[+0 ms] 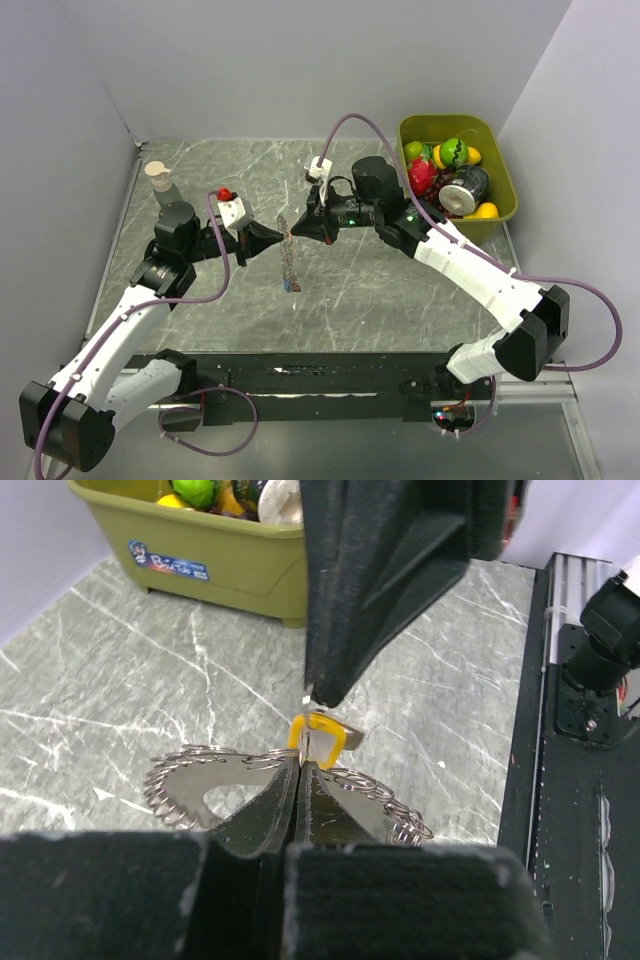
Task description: Put the keys on the keyring
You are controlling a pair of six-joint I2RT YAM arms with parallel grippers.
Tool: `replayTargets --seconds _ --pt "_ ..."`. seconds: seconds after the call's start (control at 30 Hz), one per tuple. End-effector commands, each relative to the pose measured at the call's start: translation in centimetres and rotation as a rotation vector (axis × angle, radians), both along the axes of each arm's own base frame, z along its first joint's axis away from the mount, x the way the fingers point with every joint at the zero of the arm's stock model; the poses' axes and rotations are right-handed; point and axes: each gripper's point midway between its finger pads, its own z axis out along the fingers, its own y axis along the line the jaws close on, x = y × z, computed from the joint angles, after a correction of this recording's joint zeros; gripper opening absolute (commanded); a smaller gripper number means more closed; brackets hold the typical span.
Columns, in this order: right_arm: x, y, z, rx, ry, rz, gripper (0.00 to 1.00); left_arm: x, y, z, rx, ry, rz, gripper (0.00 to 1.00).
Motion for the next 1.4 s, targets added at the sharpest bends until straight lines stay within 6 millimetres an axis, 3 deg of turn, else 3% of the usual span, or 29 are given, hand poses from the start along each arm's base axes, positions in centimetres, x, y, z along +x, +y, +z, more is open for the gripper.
replayTargets --seconds 0.0,0.17,0.8,1.37 --pt "-0.4 0.0 1.7 0.042 -0.048 0.029 0.00 0.3 -0.1 3.2 -0.054 -0.087 0.018 0.01" --pt "-0.6 0.3 1.4 0.037 -0.034 0.058 0.00 0.2 -0.1 3.2 -0.060 -0.091 0.010 0.01" --pt "1.8 0.3 0.2 0.006 0.002 -0.057 0.00 -2.0 -0.7 3.4 -0.061 -0.105 -0.105 0.01" --pt "1.4 0.1 -0.8 0.002 0.023 -0.032 0.00 -3.4 -0.6 4.1 -0.100 -0.150 -0.133 0.01"
